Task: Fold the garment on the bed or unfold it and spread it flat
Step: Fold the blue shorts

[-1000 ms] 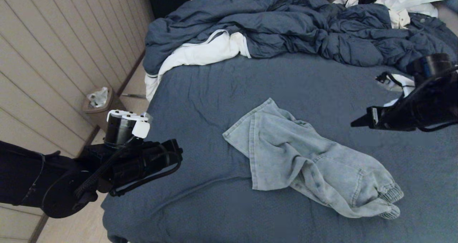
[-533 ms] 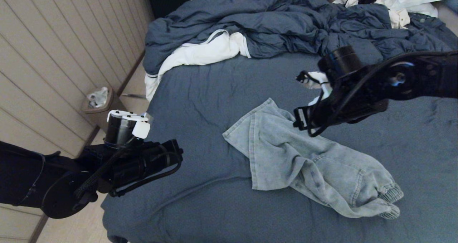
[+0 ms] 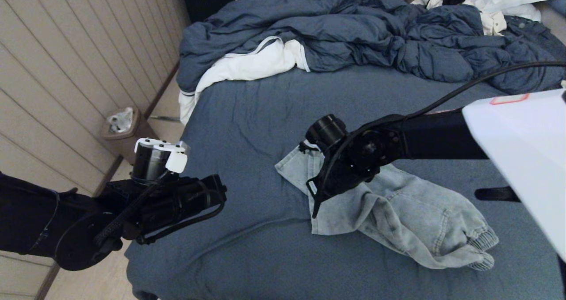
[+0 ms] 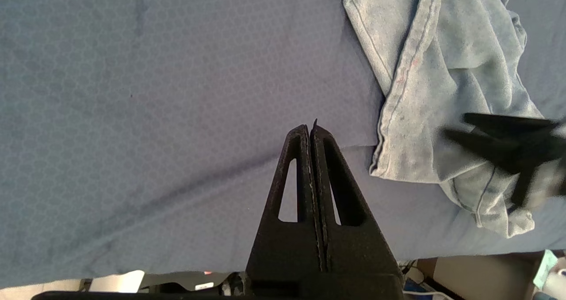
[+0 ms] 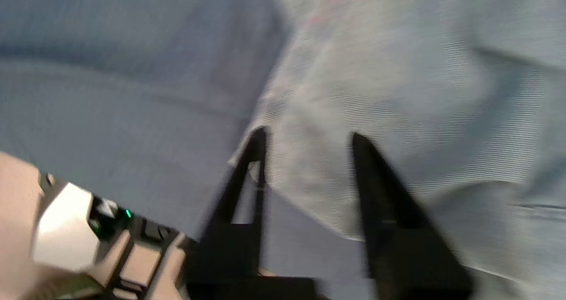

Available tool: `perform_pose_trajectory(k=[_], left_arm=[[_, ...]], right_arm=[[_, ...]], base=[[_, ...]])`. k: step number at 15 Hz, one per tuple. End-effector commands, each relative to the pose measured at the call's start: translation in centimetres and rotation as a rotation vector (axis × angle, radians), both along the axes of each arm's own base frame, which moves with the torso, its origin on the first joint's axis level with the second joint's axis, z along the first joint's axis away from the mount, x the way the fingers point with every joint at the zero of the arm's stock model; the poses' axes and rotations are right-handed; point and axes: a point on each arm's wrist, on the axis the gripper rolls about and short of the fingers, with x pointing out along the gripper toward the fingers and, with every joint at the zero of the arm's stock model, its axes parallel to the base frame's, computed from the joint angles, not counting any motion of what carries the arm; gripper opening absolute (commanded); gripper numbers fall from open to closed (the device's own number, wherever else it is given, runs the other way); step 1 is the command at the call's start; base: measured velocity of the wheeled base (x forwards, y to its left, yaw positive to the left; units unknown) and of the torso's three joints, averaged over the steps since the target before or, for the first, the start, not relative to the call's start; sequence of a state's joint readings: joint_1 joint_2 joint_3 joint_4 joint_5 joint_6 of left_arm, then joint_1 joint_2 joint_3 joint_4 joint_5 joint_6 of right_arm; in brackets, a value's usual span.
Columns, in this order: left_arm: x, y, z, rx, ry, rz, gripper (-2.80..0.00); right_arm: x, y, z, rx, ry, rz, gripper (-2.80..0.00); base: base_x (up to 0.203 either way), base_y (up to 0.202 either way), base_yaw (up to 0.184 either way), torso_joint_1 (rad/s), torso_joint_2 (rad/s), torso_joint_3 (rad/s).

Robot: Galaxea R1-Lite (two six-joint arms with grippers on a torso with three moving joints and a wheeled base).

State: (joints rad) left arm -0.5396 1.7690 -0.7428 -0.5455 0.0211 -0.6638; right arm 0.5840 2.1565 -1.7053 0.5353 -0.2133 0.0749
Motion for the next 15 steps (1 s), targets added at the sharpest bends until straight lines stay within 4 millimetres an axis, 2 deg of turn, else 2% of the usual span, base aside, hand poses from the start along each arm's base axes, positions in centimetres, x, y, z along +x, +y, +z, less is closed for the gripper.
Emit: perform_pose_trajectory(k=[1, 9, 12, 13, 15], left_arm=[[0.0, 0.0, 0.0, -0.003, 0.001, 0.002, -2.8], [0.0, -0.1, -0.2, 0.001, 0.006, -0.002, -2.8], [0.0, -0.1, -0.3, 0.001, 0.008, -0.003, -2.8], [0.0, -0.1, -0.3, 0.001, 0.008, -0.003, -2.8], [0.0, -0.1, -0.3, 0.002, 0.009, -0.005, -2.8]], right_arm=[[-0.2, 1.3, -2.8, -0.051, 0.073, 0.02, 0.0], [0.3, 2.3, -8.1, -0.124, 0.186, 0.018, 0.0], [0.6, 2.5, -8.8, -0.144, 0.184, -0.001, 0.0], [0.6, 2.4, -9.0, -0.153, 0.183, -0.005, -2.8], [0.6, 2.4, -9.1, -0.159, 0.185, -0.008, -2.8]], base=[[0.0, 0.0, 0.0, 0.0, 0.0, 0.0], [0.0, 0.0, 0.0, 0.0, 0.0, 0.0], [0.0, 0.0, 0.0, 0.0, 0.0, 0.0], [0.0, 0.0, 0.0, 0.0, 0.0, 0.0], [0.0, 0.0, 0.0, 0.0, 0.0, 0.0]])
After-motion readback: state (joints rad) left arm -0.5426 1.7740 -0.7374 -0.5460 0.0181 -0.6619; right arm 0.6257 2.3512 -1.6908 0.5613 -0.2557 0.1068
